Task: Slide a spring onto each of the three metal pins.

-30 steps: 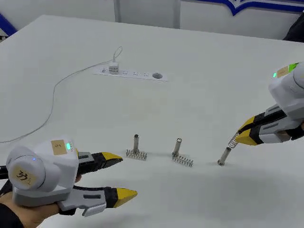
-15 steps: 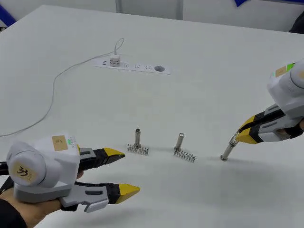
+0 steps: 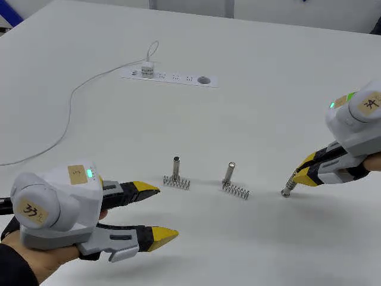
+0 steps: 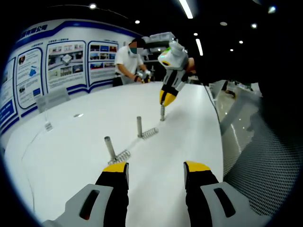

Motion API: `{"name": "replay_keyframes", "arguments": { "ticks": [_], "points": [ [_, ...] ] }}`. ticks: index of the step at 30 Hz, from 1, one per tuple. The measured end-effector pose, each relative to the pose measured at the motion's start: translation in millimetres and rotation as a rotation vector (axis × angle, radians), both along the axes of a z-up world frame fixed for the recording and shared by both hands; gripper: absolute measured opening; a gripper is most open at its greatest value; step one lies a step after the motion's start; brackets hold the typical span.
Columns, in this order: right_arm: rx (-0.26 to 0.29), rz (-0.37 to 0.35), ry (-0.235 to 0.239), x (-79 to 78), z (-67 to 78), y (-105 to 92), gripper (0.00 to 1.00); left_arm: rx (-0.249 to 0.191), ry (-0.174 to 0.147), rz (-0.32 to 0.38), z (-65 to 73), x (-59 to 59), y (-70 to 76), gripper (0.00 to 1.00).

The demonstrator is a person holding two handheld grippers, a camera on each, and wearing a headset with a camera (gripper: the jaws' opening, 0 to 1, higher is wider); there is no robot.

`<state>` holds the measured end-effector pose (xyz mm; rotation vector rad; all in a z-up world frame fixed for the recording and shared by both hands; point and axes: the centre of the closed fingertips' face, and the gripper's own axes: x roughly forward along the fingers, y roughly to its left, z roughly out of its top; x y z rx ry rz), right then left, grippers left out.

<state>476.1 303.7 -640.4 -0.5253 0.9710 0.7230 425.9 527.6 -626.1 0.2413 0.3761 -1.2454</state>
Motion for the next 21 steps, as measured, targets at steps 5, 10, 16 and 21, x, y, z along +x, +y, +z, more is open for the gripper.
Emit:
{"name": "replay_keyframes", "arguments": {
  "ticks": [5,10,16,21],
  "points": [
    [-0.001,-0.007,0.009,-2.0,-7.0,0.2,0.12,0.006,-0.003,0.004,1.8,1.1,2.0,0.48],
    [0.0,-0.009,0.015,-4.5,-13.8,0.1,0.12,0.009,-0.005,0.007,2.3,1.4,2.5,0.47],
    [0.011,-0.016,0.001,-5.0,-13.0,-0.5,0.13,0.013,-0.001,0.003,1.1,-0.8,-1.0,0.48],
    [0.006,-0.038,-0.011,-11.7,-8.2,-7.7,0.15,0.008,-0.006,0.005,3.4,0.6,-2.7,0.47]
  ]
}}
